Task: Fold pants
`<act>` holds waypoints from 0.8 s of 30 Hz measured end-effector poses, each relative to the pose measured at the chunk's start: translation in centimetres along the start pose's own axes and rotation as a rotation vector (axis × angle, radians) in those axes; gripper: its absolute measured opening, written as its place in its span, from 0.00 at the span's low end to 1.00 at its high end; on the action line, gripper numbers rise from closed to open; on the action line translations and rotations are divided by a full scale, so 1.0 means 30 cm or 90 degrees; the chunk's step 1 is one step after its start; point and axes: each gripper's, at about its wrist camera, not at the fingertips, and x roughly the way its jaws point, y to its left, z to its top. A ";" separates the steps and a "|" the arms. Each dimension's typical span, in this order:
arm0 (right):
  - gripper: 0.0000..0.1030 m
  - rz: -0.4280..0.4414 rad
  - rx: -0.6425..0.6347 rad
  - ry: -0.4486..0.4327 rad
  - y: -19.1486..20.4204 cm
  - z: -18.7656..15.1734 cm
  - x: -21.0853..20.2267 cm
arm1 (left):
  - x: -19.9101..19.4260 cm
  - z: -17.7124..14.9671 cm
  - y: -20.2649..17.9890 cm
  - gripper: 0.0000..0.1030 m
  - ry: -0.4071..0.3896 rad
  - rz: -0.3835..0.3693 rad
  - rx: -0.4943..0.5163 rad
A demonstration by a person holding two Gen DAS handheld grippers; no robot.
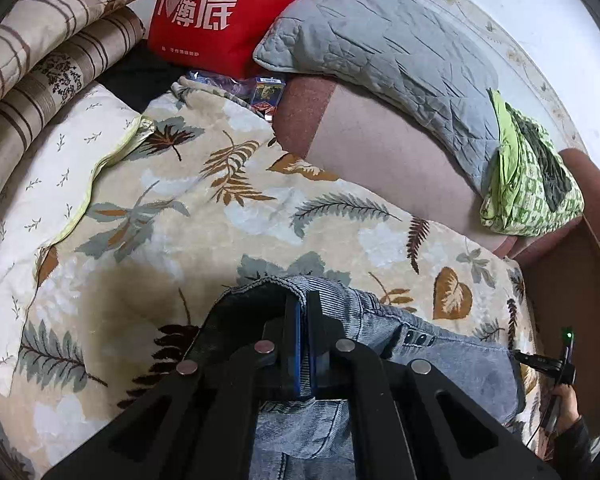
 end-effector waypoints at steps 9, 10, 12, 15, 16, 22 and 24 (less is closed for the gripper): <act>0.15 0.054 0.007 -0.171 0.002 -0.113 -0.477 | -0.275 -0.037 -0.027 0.02 -0.055 -0.054 0.002; 0.15 0.070 0.008 -0.196 -0.003 -0.157 -0.554 | -0.327 -0.065 -0.015 0.02 -0.065 -0.065 0.000; 0.15 0.097 0.010 -0.228 -0.006 -0.229 -0.661 | -0.410 -0.136 0.020 0.02 -0.076 -0.087 -0.004; 0.15 0.133 0.017 -0.262 -0.042 -0.430 -0.782 | -0.488 -0.302 0.104 0.03 -0.063 -0.109 -0.006; 0.15 0.140 0.024 -0.259 -0.064 -0.488 -0.779 | -0.495 -0.364 0.140 0.04 -0.046 -0.113 -0.007; 0.67 0.094 0.112 -0.021 -0.277 -0.968 -0.456 | -0.409 -0.677 0.451 0.04 0.122 0.043 -0.073; 0.67 0.119 0.174 -0.048 -0.338 -1.021 -0.486 | -0.446 -0.674 0.489 0.05 0.104 0.070 -0.100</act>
